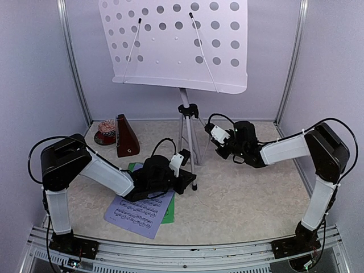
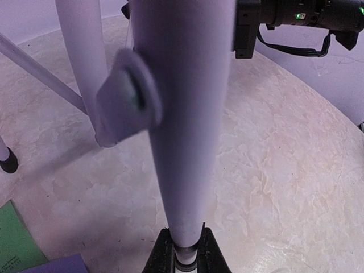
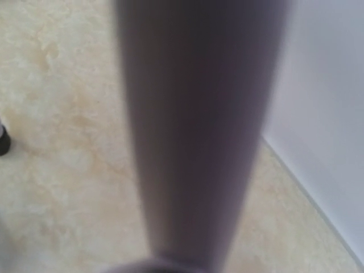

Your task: Set up the instrument practice props

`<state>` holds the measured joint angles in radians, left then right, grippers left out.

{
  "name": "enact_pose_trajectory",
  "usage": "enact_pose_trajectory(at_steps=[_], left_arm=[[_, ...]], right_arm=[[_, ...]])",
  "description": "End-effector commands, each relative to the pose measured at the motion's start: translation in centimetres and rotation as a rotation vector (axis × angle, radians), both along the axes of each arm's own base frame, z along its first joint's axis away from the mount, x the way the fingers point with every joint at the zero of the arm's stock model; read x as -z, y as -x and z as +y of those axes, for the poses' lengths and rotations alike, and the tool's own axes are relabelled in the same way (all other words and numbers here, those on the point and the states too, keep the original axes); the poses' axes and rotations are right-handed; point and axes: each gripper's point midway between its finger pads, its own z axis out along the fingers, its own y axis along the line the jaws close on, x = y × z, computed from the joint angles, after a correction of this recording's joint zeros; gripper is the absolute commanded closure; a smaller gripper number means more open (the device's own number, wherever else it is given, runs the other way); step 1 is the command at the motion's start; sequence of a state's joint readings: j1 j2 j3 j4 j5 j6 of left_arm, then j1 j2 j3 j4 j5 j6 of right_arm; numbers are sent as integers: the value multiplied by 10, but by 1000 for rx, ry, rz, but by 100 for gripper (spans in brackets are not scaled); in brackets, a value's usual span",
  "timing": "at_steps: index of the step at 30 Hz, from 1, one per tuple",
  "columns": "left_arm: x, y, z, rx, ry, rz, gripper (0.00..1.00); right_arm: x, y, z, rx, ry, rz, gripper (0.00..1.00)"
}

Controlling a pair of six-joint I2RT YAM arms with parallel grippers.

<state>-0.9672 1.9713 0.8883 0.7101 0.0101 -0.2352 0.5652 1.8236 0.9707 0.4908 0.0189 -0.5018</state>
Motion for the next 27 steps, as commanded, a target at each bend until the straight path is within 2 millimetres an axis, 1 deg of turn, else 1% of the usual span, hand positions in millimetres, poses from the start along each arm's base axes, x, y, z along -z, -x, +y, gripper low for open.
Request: enact_pose_trajectory(at_steps=[1, 6, 11, 14, 21, 25, 26, 27], left_arm=[[26, 9, -5, 28, -79, 52, 100], [27, 5, -12, 27, -78, 53, 100], [29, 6, -19, 35, -79, 55, 100], [30, 4, -20, 30, -83, 52, 100], [33, -1, -26, 30, -93, 49, 100], [34, -2, -26, 29, -96, 47, 100], [34, -1, -27, 30, -96, 47, 100], [34, -1, -26, 30, -96, 48, 100]], right_arm=[[86, -12, -70, 188, 233, 169, 100], [103, -13, -77, 192, 310, 168, 100], [107, -15, -81, 193, 341, 153, 100], [114, -15, -83, 192, 369, 159, 100], [121, -8, -83, 180, 388, 180, 99], [120, -2, -80, 170, 396, 195, 86], [119, 0, -77, 164, 396, 195, 82], [116, 1, -75, 158, 392, 191, 75]])
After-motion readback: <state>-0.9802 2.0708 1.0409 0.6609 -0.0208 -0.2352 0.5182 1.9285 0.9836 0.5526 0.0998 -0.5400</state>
